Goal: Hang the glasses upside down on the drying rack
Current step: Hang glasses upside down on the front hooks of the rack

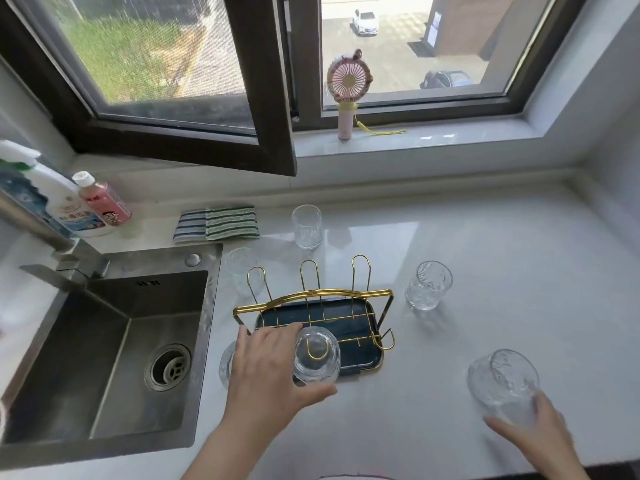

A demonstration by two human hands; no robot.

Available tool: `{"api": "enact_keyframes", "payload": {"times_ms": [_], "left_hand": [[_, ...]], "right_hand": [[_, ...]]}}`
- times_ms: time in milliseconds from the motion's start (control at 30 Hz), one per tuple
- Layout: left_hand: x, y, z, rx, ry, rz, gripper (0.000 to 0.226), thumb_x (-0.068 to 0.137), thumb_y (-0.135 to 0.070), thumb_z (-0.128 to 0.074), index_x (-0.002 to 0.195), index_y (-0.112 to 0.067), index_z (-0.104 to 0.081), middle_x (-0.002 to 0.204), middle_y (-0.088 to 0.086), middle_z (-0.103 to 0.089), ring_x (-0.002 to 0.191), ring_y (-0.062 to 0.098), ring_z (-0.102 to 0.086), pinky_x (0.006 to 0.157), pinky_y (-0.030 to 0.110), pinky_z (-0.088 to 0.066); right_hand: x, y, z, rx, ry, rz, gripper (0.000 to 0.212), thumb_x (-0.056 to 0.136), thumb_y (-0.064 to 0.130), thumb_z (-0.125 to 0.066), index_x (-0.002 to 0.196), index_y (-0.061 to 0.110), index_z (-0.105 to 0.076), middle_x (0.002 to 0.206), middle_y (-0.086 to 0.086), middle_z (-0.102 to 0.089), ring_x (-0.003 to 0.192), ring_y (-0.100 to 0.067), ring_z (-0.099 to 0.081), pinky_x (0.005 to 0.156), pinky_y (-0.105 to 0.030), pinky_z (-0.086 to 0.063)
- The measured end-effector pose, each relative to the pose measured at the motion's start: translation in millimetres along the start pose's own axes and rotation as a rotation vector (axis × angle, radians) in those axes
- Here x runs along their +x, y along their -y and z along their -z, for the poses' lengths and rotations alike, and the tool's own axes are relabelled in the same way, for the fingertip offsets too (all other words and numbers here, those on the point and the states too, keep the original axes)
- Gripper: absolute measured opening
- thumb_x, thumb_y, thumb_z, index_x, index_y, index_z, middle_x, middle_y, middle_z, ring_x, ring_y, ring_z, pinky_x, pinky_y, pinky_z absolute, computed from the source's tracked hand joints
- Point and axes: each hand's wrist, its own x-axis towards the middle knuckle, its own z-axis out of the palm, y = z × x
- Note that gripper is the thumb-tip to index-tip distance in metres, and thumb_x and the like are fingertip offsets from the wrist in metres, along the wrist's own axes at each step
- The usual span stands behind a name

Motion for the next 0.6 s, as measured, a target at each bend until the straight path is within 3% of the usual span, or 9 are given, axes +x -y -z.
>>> {"api": "enact_keyframes", "payload": {"times_ms": [133,233,300,367,433,533,600], "left_hand": [[-10,4,5,-0.049,-0.045,0.017,0.09,0.052,-0.079,-0.058,0.124,-0.026,-0.048,0.117,-0.009,-0.055,0.118,0.016,-0.043,0.113,0.047,-0.005],[-23,5,7,-0.082,-0.089,0.023,0.088,0.056,-0.076,-0.057,0.126,-0.024,-0.046,0.117,-0.006,-0.055,0.118,0.018,-0.045,0.113,0.051,-0.012],[-31,3,6,-0.117,-0.129,-0.001,0.083,0.06,-0.071,-0.057,0.127,-0.023,-0.046,0.114,-0.005,-0.057,0.115,0.018,-0.046,0.111,0.052,-0.017],[-39,-1,4,-0.159,-0.164,-0.041,0.075,0.064,-0.063,-0.059,0.127,-0.025,-0.042,0.116,-0.006,-0.057,0.115,0.013,-0.043,0.113,0.046,-0.014],[-45,-6,3,-0.18,-0.193,-0.087,0.071,0.067,-0.057,-0.06,0.128,-0.024,-0.041,0.119,-0.006,-0.056,0.117,0.01,-0.04,0.114,0.041,-0.016],[-49,-19,2,-0.214,-0.214,-0.139,0.068,0.07,-0.05,-0.061,0.128,-0.022,-0.041,0.123,-0.007,-0.055,0.12,0.009,-0.04,0.108,0.048,-0.029],[-49,-27,3,-0.244,-0.209,-0.183,0.066,0.071,-0.046,-0.063,0.128,-0.021,-0.042,0.124,-0.006,-0.056,0.121,0.01,-0.042,0.104,0.052,-0.037]], "right_hand": [[8,12,-20,0.172,-0.157,0.071,0.105,0.038,0.043,-0.083,0.132,0.014,-0.045,0.13,-0.023,-0.053,0.118,-0.042,-0.049,0.102,-0.052,-0.034],[16,9,-29,0.307,-0.213,0.097,0.082,0.054,0.024,-0.092,0.123,0.014,-0.05,0.125,-0.019,-0.057,0.114,-0.037,-0.053,0.099,-0.05,-0.038],[17,10,-30,0.343,-0.202,0.094,0.069,0.058,0.021,-0.09,0.116,0.012,-0.053,0.117,-0.016,-0.061,0.107,-0.035,-0.058,0.093,-0.036,-0.043],[15,14,-26,0.34,-0.147,0.13,0.054,0.059,0.024,-0.089,0.101,0.009,-0.059,0.101,-0.018,-0.067,0.09,-0.03,-0.065,0.069,-0.008,-0.042],[9,20,-23,0.333,-0.143,0.205,0.045,0.058,0.021,-0.088,0.092,0.009,-0.061,0.089,-0.018,-0.068,0.072,-0.023,-0.065,0.051,-0.001,-0.037],[-19,38,-6,0.359,-0.132,0.315,0.057,0.058,0.009,-0.088,0.102,0.026,-0.056,0.099,-0.002,-0.065,0.08,-0.02,-0.062,0.055,0.007,-0.035],[-38,55,12,0.293,-0.08,0.423,0.068,0.054,0.012,-0.09,0.104,0.038,-0.053,0.104,0.007,-0.064,0.088,-0.018,-0.063,0.062,0.006,-0.036]]}}
